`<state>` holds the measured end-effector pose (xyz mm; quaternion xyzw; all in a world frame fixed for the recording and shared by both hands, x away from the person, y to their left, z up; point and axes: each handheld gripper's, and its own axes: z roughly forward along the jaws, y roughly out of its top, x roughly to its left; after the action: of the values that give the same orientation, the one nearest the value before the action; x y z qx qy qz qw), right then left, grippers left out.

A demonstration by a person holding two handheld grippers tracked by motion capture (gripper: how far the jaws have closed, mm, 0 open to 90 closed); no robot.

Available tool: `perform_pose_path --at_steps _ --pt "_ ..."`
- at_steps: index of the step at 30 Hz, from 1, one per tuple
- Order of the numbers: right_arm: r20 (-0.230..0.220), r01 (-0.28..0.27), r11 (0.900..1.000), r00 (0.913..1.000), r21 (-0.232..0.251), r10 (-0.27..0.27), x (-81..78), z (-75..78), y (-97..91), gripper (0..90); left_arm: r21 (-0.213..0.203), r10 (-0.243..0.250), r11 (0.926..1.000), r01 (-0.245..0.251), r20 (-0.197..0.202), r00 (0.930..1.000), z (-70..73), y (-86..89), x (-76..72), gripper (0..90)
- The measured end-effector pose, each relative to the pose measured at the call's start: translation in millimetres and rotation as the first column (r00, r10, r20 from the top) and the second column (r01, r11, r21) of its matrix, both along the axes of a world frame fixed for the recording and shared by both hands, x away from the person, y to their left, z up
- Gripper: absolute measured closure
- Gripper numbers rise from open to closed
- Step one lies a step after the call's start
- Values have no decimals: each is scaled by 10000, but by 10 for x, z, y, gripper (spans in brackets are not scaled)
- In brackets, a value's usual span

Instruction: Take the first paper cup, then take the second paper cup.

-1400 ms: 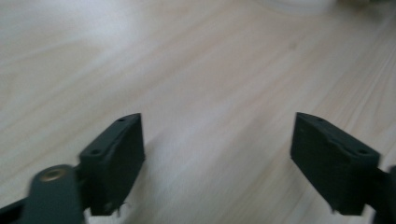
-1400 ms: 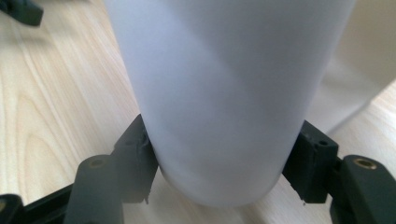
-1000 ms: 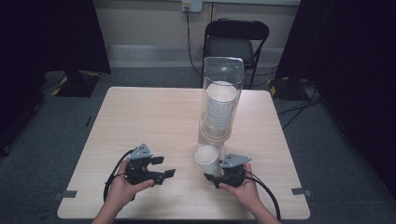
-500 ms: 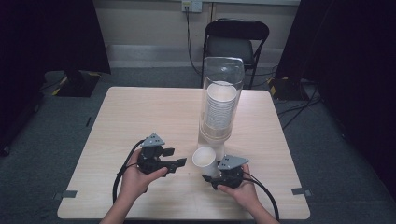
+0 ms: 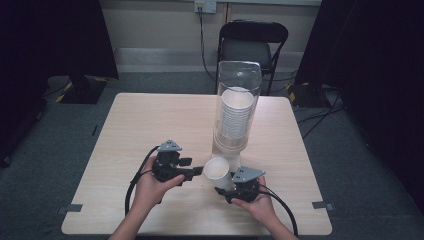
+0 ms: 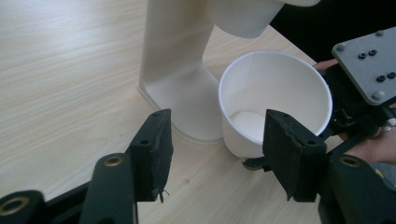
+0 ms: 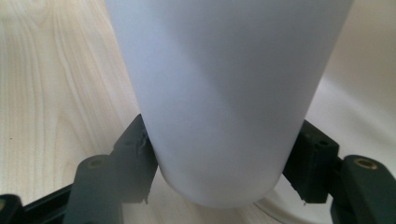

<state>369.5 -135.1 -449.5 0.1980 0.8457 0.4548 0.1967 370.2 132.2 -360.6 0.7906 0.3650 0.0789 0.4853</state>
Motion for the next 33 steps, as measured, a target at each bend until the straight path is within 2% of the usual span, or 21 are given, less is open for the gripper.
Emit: perform_pose_path --at_steps 3,4,6,9,11,13,15,16,18,20,21,22,23,24,25,28,30,31,32,33 --pt "97 -131 9999 9999 -23 132 -13 7 21 349 2 -5 10000 5 -193 9998 -9 -43 18 461" --pt "147 -180 9998 9997 -83 181 -19 10 30 348 -155 -112 9998 105 -466 9989 -15 -83 38 475" --pt "175 -240 9996 9996 -132 242 -26 8 44 349 -243 -179 9996 164 -644 9978 -17 -127 54 499" --pt "290 -455 9989 9985 -112 458 -37 14 61 349 -21 -207 9998 206 -719 9972 -26 -180 78 524" --pt "348 -572 9984 9978 -33 573 -53 28 80 348 31 -202 9998 206 -861 9961 -31 -200 83 602" --pt "366 -616 9981 9974 11 615 -62 36 94 347 358 -11 9993 50 -1084 9941 -25 -201 90 719" --pt "346 -647 9979 9973 -16 647 -65 30 110 344 320 182 9994 -138 -1409 9899 -6 -171 96 821" --pt "422 -624 9980 9972 -37 625 -68 28 113 342 145 195 9997 -174 -1599 9869 2 -156 98 837" --pt "472 -675 9977 9966 -27 675 -72 28 131 335 222 280 9995 -245 -1716 9848 8 -139 106 870" --pt "425 -706 9975 9966 -25 706 -71 24 147 328 97 306 9995 -292 -1978 9798 5 -113 114 873" --pt "401 -656 9978 9970 -17 656 -70 21 152 295 128 390 9992 -371 -2091 9771 9 -89 115 875" --pt "394 -504 9987 9979 -59 506 -60 14 158 249 183 541 9985 -514 -2021 9779 4 -65 120 878" --pt "379 -450 9990 9983 -77 453 -52 8 157 243 183 541 9985 -514 -2021 9779 4 -65 120 878" --pt "360 -384 9991 9986 -153 389 -44 2 150 231 20 597 9981 -608 -2280 9718 2 -6 132 878" --pt "327 -329 9993 9989 -199 336 -38 -3 145 222 -41 661 9976 -691 -2371 9692 0 28 136 879" --pt "216 -192 9997 9996 -158 196 -25 -5 114 215 82 924 9956 -932 -2457 9649 -17 141 155 879" --pt "199 -93 9999 9998 -111 95 -17 2 92 216 208 1302 9914 -1290 -2439 9610 -34 227 176 879" --pt "199 -93 9999 9998 -111 95 -17 2 92 216 208 1302 9914 -1290 -2439 9610 -34 227 176 878" --pt "206 137 9999 9997 -24 -136 -9 15 69 215 393 1719 9851 -1674 -2459 9539 -49 339 209 878" --pt "235 189 9998 9995 47 -190 -3 22 56 215 414 1915 9815 -1872 -2517 9487 -58 384 224 877"
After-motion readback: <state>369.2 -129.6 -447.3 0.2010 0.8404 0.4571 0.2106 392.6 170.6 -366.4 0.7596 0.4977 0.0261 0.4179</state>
